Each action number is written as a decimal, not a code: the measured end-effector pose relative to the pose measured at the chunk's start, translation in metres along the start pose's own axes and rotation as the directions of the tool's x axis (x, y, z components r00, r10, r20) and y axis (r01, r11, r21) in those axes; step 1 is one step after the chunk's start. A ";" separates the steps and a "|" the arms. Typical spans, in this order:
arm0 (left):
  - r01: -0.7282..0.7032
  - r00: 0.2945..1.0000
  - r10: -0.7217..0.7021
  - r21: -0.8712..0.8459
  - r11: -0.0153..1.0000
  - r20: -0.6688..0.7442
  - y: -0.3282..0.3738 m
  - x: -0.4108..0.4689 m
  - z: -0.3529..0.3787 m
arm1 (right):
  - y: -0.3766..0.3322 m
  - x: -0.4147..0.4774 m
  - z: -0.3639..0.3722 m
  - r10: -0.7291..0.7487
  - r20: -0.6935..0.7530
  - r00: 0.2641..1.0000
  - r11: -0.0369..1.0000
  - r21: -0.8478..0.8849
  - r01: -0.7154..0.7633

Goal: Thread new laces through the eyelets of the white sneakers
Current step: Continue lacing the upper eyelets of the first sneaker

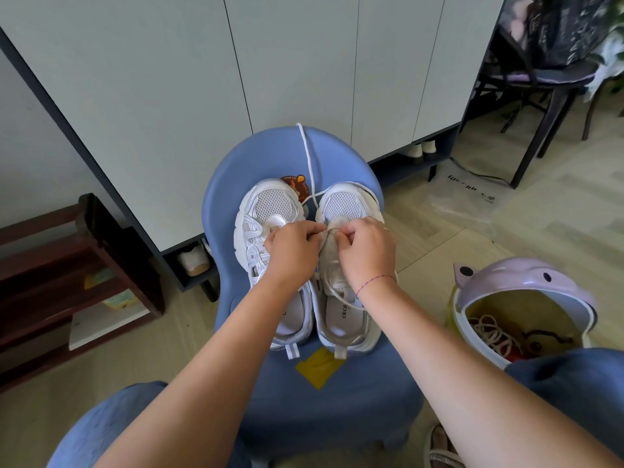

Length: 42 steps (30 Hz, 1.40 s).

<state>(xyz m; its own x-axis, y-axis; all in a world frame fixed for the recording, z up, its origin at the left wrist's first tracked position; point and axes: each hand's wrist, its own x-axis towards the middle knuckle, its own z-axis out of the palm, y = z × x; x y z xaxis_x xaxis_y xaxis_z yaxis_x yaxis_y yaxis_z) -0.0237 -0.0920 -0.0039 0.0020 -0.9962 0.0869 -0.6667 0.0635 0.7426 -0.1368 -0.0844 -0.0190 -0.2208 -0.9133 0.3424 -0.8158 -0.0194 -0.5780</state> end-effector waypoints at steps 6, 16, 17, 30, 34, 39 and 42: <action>-0.006 1.000 0.006 -0.070 0.998 -0.006 -0.002 0.001 0.001 | -0.009 0.003 -0.003 -0.007 0.027 1.000 0.967 -0.254 0.014; 0.070 0.996 -0.060 -0.144 0.987 0.073 0.000 0.004 0.000 | -0.002 0.007 0.001 0.077 0.035 0.996 0.994 0.078 -0.079; 0.073 0.995 -0.062 -0.136 0.988 0.084 0.001 0.004 0.000 | -0.001 0.007 0.003 0.108 0.037 0.993 0.983 0.144 -0.112; 0.101 0.991 -0.082 -0.201 0.974 0.102 0.002 0.004 -0.004 | -0.005 0.006 -0.002 0.241 0.033 0.970 0.935 0.258 -0.242; 0.129 0.990 -0.118 -0.181 0.975 0.072 0.005 0.004 -0.001 | -0.006 0.009 -0.004 0.251 0.086 0.964 0.931 0.252 -0.265; 0.144 0.989 -0.143 0.028 0.989 -0.024 0.015 0.008 0.005 | -0.007 0.005 -0.010 0.258 0.145 0.955 0.896 0.334 -0.293; 0.163 0.987 -0.162 0.081 0.983 -0.027 0.017 0.012 0.006 | -0.005 0.003 -0.016 0.289 0.212 0.934 0.838 0.416 -0.354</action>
<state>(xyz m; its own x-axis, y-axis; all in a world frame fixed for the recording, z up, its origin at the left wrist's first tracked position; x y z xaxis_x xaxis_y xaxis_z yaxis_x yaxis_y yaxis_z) -0.0395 -0.1033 0.0052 0.1295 -0.9914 -0.0166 -0.7157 -0.1051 0.6904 -0.1415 -0.0803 -0.0033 -0.3283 -0.9446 -0.0043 -0.3831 0.1373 -0.9134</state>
